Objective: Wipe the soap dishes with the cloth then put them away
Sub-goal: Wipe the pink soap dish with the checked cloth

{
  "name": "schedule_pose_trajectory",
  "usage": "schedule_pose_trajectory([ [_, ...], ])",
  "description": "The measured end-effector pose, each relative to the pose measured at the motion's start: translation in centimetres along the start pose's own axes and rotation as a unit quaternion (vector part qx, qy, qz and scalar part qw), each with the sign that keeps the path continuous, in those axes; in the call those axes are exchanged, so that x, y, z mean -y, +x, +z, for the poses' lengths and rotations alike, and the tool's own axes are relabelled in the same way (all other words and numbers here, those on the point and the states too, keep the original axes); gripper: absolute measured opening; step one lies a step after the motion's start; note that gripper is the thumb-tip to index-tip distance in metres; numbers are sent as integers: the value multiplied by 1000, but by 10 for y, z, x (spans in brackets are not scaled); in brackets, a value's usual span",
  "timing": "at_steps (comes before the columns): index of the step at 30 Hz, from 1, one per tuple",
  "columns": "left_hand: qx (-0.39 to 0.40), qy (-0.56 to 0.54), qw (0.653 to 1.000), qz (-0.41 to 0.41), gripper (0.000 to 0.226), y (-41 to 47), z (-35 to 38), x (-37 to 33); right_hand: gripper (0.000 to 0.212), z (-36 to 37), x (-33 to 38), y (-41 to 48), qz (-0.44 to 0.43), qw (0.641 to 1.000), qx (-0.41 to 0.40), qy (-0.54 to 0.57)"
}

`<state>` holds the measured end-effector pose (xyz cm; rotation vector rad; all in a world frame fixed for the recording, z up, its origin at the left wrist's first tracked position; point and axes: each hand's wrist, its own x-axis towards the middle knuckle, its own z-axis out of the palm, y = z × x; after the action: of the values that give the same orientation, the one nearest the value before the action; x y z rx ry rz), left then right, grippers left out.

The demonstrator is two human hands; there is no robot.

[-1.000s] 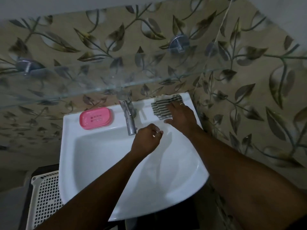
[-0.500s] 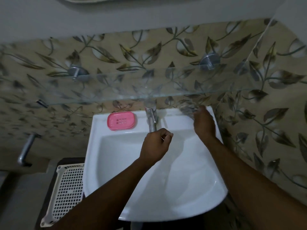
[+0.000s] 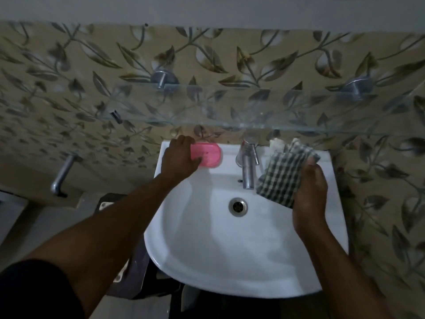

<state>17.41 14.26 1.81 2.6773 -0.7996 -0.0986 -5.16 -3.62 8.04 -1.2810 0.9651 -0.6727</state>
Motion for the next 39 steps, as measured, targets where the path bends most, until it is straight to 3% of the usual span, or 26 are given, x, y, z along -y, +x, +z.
schedule_pose_trajectory([
  [3,60,36,997,33,79,15,3,12,46,22,3,-17,-3,998,55,-11],
  [8,120,83,982,118,107,37,17,17,43,57,-9,-26,11,992,113,-60],
  [14,126,130,969,171,93,46,26,10,48,86,-27,-24,26,979,126,-156],
  [17,131,120,969,169,97,52,23,9,50,94,-33,-26,36,974,130,-184],
  [23,158,107,969,160,112,58,18,11,49,98,-37,-31,36,976,134,-168],
  [29,164,85,970,159,111,62,4,6,34,99,-40,-30,27,977,137,-162],
  [34,166,78,971,150,113,54,-6,4,45,99,-36,-31,34,978,130,-157],
  [39,137,32,982,128,105,39,-21,-2,40,94,-29,-33,43,981,122,-142],
])
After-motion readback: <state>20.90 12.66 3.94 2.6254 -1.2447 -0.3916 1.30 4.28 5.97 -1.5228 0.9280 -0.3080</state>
